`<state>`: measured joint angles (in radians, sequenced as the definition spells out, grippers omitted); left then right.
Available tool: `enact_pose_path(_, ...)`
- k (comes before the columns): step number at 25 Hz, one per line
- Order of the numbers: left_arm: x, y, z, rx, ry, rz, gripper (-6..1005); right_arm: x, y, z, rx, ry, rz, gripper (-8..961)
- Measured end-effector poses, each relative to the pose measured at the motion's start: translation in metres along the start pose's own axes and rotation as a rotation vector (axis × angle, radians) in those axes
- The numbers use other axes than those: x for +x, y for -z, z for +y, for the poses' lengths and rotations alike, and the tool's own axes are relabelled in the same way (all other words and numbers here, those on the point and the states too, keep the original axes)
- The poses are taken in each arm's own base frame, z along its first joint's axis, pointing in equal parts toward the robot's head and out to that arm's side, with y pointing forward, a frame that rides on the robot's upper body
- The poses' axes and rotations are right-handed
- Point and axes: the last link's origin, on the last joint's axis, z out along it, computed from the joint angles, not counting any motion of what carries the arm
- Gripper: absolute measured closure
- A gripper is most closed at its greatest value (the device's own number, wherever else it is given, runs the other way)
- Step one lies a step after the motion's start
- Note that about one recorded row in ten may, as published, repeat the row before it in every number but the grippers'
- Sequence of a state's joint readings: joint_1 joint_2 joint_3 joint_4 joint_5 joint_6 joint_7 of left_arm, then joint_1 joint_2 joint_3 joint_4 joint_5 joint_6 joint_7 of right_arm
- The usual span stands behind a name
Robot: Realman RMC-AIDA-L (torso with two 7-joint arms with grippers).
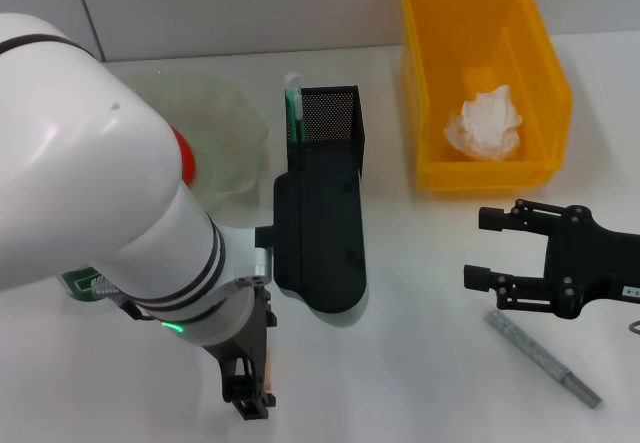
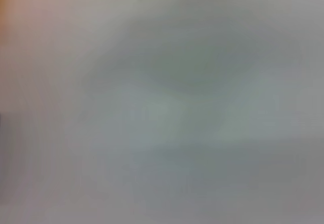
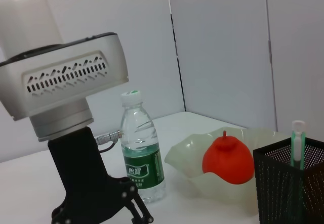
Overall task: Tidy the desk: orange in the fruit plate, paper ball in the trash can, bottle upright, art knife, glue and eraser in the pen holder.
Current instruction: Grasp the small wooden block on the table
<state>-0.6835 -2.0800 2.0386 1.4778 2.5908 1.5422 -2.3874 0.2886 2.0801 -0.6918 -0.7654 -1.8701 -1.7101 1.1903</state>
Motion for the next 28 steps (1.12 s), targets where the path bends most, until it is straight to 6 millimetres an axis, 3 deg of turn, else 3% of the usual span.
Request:
enact_pose_path(26, -0.0046, -0.0101, -0.0021, -0.010, 0.032, -0.001, 219, 0.0002, -0.0037, -0.0023, 0.000, 0.009, 0.008, 191)
enact_pose_path(28, -0.0045, -0.0102, -0.0022, -0.009, 0.032, 0.000, 263, 0.0003, -0.0037, -0.0023, 0.001, 0.008, 0.008, 191)
